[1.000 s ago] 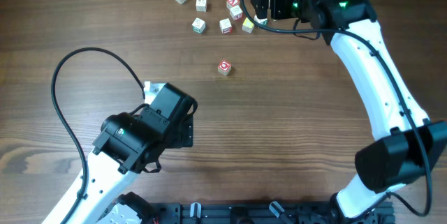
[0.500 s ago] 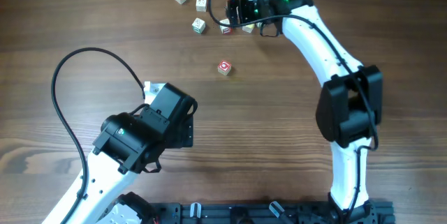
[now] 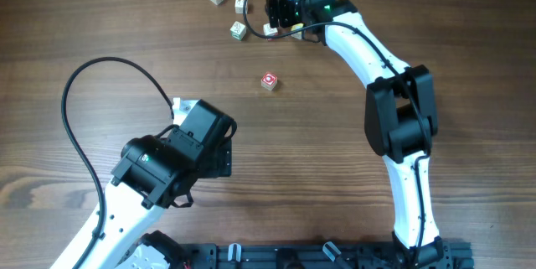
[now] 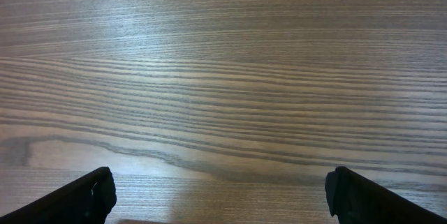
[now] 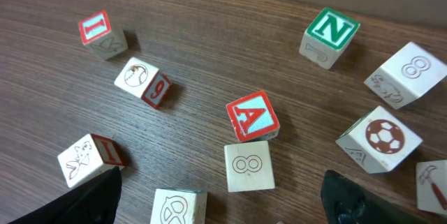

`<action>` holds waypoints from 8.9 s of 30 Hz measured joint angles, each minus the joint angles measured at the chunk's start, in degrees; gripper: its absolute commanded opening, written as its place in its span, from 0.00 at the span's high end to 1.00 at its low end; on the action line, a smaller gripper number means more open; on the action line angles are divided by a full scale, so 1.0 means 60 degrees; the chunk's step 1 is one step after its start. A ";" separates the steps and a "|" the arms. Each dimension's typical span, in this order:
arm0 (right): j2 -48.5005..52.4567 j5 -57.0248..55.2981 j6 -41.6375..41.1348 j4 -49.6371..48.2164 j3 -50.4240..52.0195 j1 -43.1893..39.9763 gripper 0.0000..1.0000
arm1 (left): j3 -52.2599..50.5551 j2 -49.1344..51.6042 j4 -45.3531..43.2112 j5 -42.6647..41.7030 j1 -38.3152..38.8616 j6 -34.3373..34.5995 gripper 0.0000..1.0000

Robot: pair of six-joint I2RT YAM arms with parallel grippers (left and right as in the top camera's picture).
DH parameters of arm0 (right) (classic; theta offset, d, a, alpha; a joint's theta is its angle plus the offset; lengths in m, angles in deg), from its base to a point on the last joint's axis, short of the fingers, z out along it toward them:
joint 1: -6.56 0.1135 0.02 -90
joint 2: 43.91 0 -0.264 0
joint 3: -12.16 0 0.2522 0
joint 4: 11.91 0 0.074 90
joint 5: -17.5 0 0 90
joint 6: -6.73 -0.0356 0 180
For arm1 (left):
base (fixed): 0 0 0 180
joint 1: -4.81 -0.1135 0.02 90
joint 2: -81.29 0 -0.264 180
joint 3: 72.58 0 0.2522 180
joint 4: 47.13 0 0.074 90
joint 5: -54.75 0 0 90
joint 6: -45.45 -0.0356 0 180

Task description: Form a circle

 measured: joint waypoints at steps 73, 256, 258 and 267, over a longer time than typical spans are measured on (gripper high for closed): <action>0.3013 -0.0710 -0.0579 0.3024 -0.4426 0.0011 0.77 | 0.0000 0.0000 -0.0004 0.0000 0.0000 0.0000 0.00; -0.4830 -0.0612 -0.5450 -0.2310 0.9417 0.0033 0.96 | 0.0000 -0.0004 0.0000 0.0000 0.0000 0.0000 0.00; -0.4830 -0.0612 -0.5705 -0.2255 0.9424 0.0076 0.96 | 0.0000 -0.0004 0.0000 0.0000 0.0000 0.0000 0.00; -0.4830 -0.0612 -0.5872 -0.2251 0.9475 0.0095 0.96 | 0.0000 -0.0004 0.0000 0.0000 0.0000 0.0000 0.00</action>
